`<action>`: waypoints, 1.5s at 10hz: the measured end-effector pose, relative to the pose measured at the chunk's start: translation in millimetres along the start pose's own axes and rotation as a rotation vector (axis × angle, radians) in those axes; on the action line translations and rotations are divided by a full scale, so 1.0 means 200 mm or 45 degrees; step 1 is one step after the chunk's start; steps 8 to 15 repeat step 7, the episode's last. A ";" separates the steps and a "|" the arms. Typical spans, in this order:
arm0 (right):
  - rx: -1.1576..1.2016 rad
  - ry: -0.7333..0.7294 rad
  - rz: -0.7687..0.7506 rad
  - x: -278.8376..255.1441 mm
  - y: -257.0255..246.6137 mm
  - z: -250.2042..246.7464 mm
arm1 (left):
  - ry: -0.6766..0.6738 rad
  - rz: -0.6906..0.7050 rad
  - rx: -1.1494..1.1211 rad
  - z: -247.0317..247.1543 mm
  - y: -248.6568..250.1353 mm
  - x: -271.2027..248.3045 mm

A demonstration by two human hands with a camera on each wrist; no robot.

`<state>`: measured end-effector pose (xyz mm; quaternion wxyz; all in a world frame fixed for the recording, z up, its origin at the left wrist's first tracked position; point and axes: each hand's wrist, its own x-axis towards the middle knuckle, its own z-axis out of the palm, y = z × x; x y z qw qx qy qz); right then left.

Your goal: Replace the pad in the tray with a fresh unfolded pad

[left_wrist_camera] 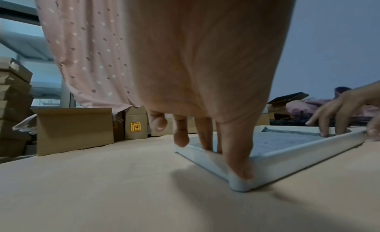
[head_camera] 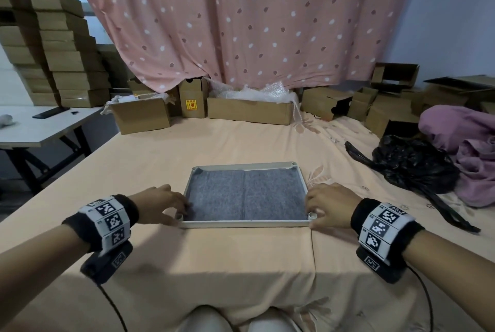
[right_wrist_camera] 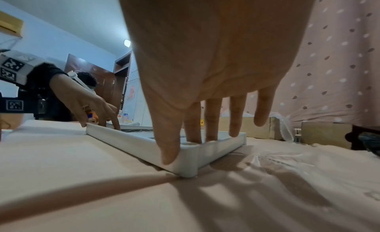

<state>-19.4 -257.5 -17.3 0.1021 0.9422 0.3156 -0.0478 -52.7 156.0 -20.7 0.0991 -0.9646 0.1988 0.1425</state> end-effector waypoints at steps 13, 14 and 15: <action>0.547 0.569 0.131 -0.18 -0.03 0.04 | 0.158 -0.130 -0.190 -0.10 0.17 -0.18; 0.547 0.569 0.131 -0.18 -0.03 0.04 | 0.158 -0.130 -0.190 -0.10 0.17 -0.18; 0.547 0.569 0.131 -0.18 -0.03 0.04 | 0.158 -0.130 -0.190 -0.10 0.17 -0.18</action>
